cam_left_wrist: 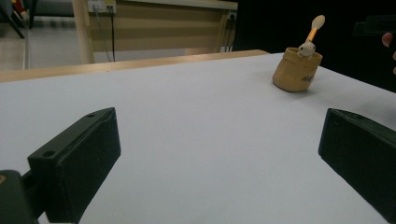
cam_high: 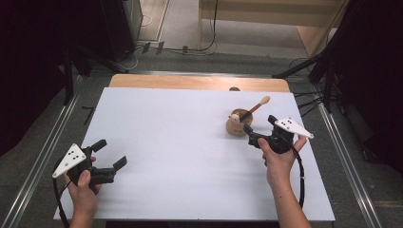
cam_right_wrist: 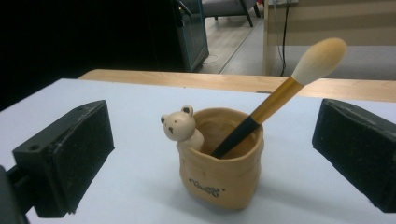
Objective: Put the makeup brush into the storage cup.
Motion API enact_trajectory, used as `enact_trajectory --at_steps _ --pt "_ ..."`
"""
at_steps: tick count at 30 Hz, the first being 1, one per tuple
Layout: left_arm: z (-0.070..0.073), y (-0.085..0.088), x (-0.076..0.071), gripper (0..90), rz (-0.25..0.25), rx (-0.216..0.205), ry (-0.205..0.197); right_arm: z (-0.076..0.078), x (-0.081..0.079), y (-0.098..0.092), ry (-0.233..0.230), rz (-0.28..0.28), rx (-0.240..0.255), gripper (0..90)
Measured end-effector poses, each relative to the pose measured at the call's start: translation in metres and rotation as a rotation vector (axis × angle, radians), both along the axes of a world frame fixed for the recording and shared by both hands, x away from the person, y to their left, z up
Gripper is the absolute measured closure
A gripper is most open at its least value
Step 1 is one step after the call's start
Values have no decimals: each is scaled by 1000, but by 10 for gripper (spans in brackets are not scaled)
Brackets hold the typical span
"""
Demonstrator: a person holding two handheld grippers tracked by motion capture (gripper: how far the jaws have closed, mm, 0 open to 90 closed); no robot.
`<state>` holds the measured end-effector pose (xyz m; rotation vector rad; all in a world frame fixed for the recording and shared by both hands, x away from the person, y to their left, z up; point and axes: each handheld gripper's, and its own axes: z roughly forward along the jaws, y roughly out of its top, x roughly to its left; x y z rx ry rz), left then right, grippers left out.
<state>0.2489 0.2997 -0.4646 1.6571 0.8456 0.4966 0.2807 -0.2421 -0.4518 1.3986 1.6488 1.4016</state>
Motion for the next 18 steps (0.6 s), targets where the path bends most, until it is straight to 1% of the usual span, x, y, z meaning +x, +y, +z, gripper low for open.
enact_trajectory --at_steps 10,18 --pt "0 0 0 0 0 -3 1 -7 -17 -11 -5 6 -9 0" --pt "-1 0 0 0 -2 -10 2 -12 -30 -18 -17 7 -30 0"
